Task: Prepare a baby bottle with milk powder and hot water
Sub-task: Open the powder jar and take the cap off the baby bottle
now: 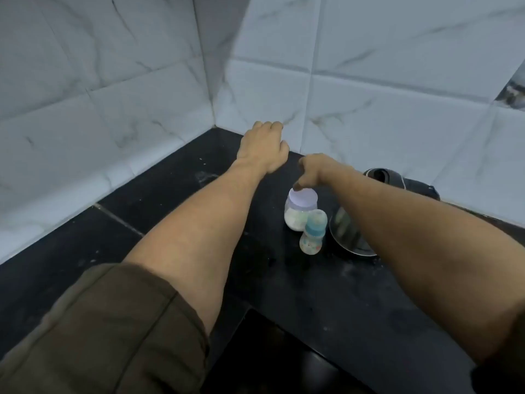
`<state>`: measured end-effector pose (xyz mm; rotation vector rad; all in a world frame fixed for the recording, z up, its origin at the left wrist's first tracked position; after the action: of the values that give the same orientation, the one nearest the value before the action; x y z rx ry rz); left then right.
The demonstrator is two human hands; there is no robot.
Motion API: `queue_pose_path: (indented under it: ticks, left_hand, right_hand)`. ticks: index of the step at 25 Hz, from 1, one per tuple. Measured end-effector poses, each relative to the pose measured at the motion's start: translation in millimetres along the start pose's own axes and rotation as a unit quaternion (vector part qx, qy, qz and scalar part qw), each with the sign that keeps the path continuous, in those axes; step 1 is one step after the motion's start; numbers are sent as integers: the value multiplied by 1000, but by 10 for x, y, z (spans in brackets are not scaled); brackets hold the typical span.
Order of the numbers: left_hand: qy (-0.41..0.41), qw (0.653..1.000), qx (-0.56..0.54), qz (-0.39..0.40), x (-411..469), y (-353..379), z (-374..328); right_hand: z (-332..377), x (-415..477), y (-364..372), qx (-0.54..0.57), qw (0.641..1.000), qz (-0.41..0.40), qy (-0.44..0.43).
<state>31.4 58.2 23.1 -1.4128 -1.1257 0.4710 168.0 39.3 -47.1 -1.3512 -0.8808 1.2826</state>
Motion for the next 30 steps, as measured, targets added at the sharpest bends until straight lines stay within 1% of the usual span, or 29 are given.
queue_pose_path:
  ticks: [1, 5, 9, 12, 14, 16, 18, 21, 23, 25, 30]
  left_hand:
    - [-11, 1000, -4, 17, -26, 39, 34]
    - [-27, 998, -22, 45, -123, 202, 197]
    - [-33, 998, -25, 51, -195, 248, 326]
    - [-48, 996, -24, 66, -284, 295, 471]
    - [-58, 994, -37, 82, -345, 313, 585]
    - [-61, 991, -55, 109, -448, 310, 689]
    - [-66, 983, -77, 153, -598, 324, 783]
    - [-86, 972, -94, 197, -889, 342, 900]
    - [-91, 969, -110, 199, -1067, 345, 937]
    - [-107, 967, -144, 183, -1259, 358, 967]
    - [-198, 940, -224, 162, -1819, 581, 1069]
  right_hand:
    - [-7, 30, 98, -11, 1000, 22, 2]
    - [6, -21, 425, -36, 996, 79, 16]
    - [2, 37, 555, -40, 997, 67, 11]
    - [124, 41, 519, -56, 997, 50, -16]
    - [254, 29, 426, -44, 998, 39, -34]
    - [439, -23, 320, -19, 998, 31, -51]
    - [651, -105, 234, -4, 997, 34, -72]
    - [970, -269, 125, 0, 994, 30, -108]
    - [1129, -371, 111, 1, 992, 33, -120]
    - [1278, -509, 165, 10, 990, 47, -130]
    - [1508, -811, 443, -13, 986, 70, -151]
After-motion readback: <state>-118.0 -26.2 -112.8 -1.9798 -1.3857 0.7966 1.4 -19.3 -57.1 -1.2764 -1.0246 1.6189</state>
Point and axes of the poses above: each hand's wrist, its own x-axis towards the middle knuckle, its own y-axis out of the palm, z = x × y, the point moved 7 cm from there along x, towards the middle knuckle, and after that the axes turned 3 degrees about -x, right-handed, at the moved point
